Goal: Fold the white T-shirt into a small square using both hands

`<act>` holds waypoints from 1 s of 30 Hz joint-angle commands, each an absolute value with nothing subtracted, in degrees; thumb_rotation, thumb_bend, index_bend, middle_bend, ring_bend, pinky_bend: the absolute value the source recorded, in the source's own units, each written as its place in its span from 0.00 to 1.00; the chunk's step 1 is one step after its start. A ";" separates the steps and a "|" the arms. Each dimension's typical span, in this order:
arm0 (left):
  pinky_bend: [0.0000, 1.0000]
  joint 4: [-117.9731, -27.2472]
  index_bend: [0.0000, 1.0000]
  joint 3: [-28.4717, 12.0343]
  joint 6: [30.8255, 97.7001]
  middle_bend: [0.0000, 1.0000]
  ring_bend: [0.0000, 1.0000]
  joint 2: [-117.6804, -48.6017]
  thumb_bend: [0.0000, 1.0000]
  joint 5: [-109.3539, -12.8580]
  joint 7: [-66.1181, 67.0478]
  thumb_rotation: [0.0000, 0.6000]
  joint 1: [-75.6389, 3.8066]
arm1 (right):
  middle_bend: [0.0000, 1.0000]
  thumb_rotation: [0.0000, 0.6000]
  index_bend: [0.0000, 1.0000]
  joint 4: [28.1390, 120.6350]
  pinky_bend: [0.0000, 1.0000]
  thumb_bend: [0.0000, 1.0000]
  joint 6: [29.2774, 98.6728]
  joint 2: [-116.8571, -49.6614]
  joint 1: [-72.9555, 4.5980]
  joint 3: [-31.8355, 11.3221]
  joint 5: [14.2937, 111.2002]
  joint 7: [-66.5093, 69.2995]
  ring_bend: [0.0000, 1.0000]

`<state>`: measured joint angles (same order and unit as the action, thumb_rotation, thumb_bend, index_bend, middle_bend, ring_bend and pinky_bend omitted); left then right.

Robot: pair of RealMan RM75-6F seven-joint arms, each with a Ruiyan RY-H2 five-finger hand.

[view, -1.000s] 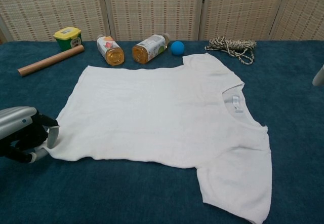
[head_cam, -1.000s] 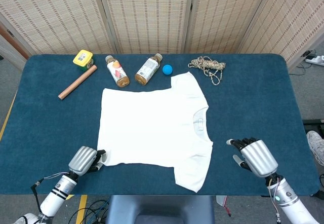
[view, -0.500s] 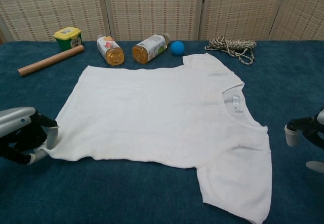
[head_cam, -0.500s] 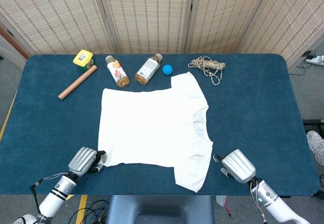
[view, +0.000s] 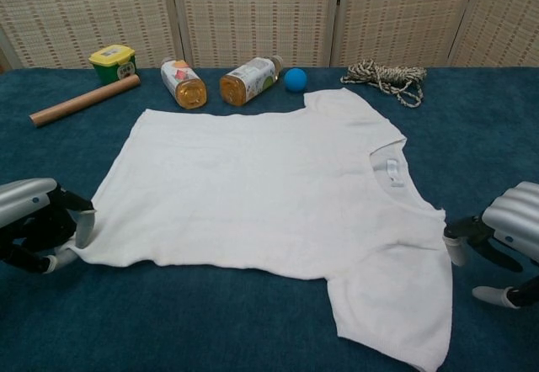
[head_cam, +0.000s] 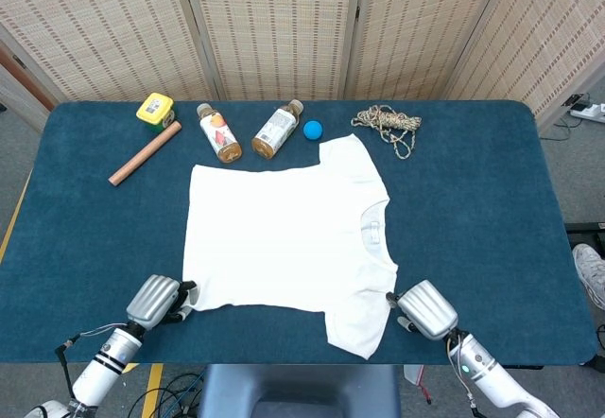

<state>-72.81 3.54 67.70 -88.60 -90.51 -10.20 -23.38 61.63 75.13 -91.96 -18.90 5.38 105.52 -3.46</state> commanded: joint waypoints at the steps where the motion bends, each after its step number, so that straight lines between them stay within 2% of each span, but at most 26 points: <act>1: 0.96 -72.74 0.64 3.49 67.71 0.92 0.85 -88.65 0.53 -90.45 -10.30 1.00 -23.35 | 0.84 1.00 0.53 60.97 0.98 0.18 74.76 -92.68 -19.41 5.58 105.41 -3.15 0.90; 23: 0.96 -72.09 0.64 3.44 67.46 0.92 0.85 -88.82 0.53 -90.04 -10.86 1.00 -23.16 | 0.84 1.00 0.55 59.56 0.98 0.26 73.10 -95.45 -22.45 5.90 103.86 -2.64 0.90; 30: 0.96 -72.06 0.64 3.37 67.48 0.92 0.85 -88.74 0.53 -90.00 -11.09 1.00 -23.14 | 0.85 1.00 0.58 58.71 0.99 0.34 72.82 -96.14 -23.01 6.58 103.89 -2.45 0.91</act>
